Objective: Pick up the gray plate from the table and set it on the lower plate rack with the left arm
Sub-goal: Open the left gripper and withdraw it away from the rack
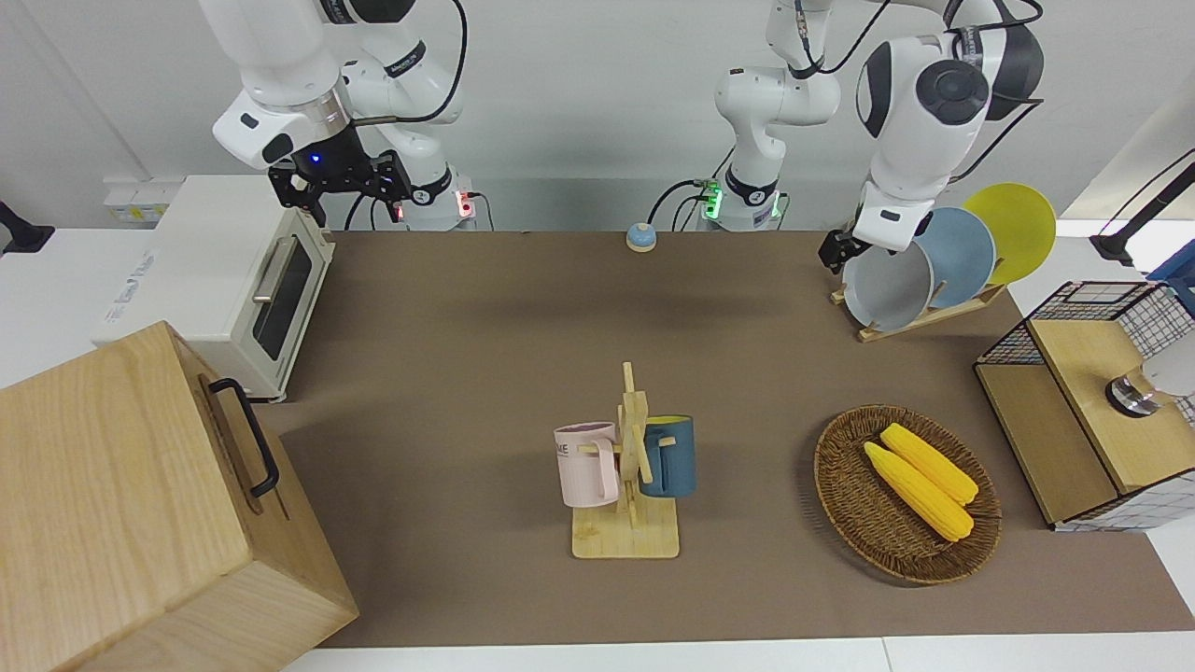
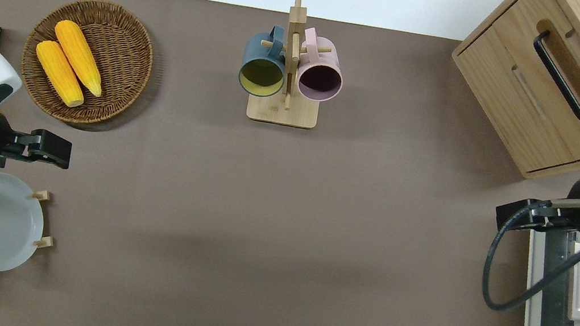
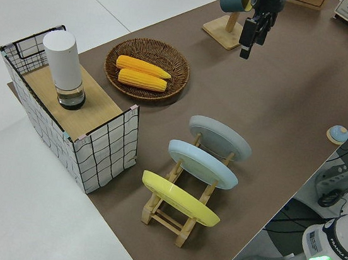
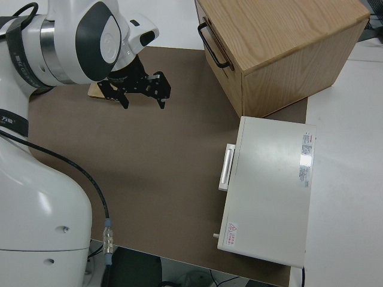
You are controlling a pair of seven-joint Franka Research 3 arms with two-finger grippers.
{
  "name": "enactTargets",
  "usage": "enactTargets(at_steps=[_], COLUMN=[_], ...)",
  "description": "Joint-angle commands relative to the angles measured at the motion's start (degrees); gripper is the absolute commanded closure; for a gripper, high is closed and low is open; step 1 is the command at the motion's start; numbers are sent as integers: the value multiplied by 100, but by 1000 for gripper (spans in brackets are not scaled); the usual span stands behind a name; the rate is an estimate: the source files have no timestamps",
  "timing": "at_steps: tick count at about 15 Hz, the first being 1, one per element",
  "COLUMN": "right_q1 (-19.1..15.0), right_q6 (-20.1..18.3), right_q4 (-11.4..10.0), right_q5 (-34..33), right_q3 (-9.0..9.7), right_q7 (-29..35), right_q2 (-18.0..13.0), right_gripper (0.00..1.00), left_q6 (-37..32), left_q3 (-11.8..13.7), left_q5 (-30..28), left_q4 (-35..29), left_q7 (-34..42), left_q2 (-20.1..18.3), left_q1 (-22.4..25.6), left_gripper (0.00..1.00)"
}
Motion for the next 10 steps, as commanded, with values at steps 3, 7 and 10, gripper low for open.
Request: enactTargets(at_steps=[3,7,10], right_q1=[-132,-132,-132], right_q6=[-70,-62,-62], right_q4=[41,41,41], right_q5=[-37,-37,-37], right_q3=[121,121,121], right_q7=[68,68,68], right_q2=[-12,-12,-12], right_gripper=[17,17,17], left_q6=[-18,26,96], left_q3=[-37,-46,-72], left_q5=[-142,-133,-71], left_q4=[277,268,251], left_q7=[619,628,619], left_q2=[64,91,91], left_q1=[-24,-24,-33], left_gripper=[7,7,7])
